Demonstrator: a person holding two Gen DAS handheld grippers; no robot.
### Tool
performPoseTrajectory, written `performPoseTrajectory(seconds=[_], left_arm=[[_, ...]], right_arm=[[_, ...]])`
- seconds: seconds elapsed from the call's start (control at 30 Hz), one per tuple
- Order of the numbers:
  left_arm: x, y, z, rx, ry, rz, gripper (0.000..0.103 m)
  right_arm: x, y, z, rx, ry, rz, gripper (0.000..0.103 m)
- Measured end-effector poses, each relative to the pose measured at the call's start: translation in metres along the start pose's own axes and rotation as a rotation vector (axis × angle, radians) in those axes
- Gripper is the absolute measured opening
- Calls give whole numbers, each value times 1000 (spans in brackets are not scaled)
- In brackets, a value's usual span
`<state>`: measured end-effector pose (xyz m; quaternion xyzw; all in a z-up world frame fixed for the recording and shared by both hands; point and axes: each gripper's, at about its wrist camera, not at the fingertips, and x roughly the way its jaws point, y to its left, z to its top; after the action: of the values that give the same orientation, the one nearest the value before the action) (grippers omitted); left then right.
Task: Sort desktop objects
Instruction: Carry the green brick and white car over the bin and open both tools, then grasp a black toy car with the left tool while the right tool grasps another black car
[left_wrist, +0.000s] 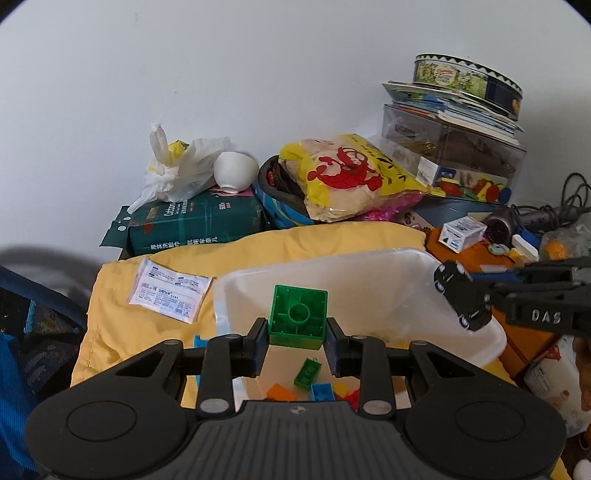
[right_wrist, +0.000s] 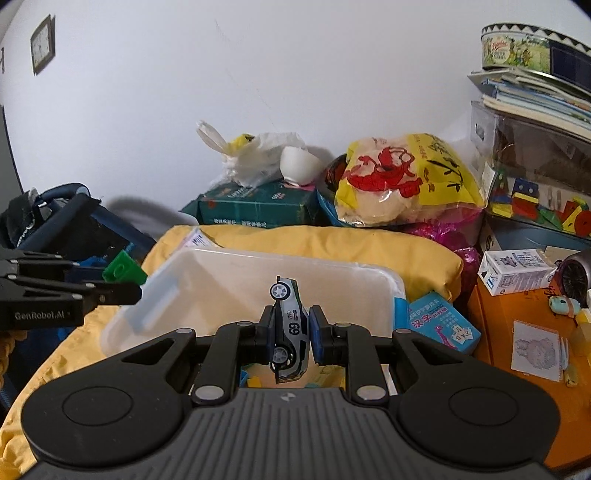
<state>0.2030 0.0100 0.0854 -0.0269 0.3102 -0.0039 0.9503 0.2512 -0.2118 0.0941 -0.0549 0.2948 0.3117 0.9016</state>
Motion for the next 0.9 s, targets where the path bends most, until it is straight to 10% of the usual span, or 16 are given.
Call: performPoseTrajectory(seconds=[0.1, 0.17, 0.5, 0.9], left_arm=[[8, 0, 2, -4, 16, 27, 59], [12, 2, -1, -11, 30, 44, 61], [-15, 9, -53, 29, 51, 8, 61], [-67, -11, -169, 23, 141, -57, 61]], right_arm=[[12, -2, 2, 7, 37, -9, 27], [17, -6, 3, 20, 57, -29, 57], [-12, -7, -31, 28, 48, -13, 57], [-64, 70, -166, -62, 231, 115, 63]])
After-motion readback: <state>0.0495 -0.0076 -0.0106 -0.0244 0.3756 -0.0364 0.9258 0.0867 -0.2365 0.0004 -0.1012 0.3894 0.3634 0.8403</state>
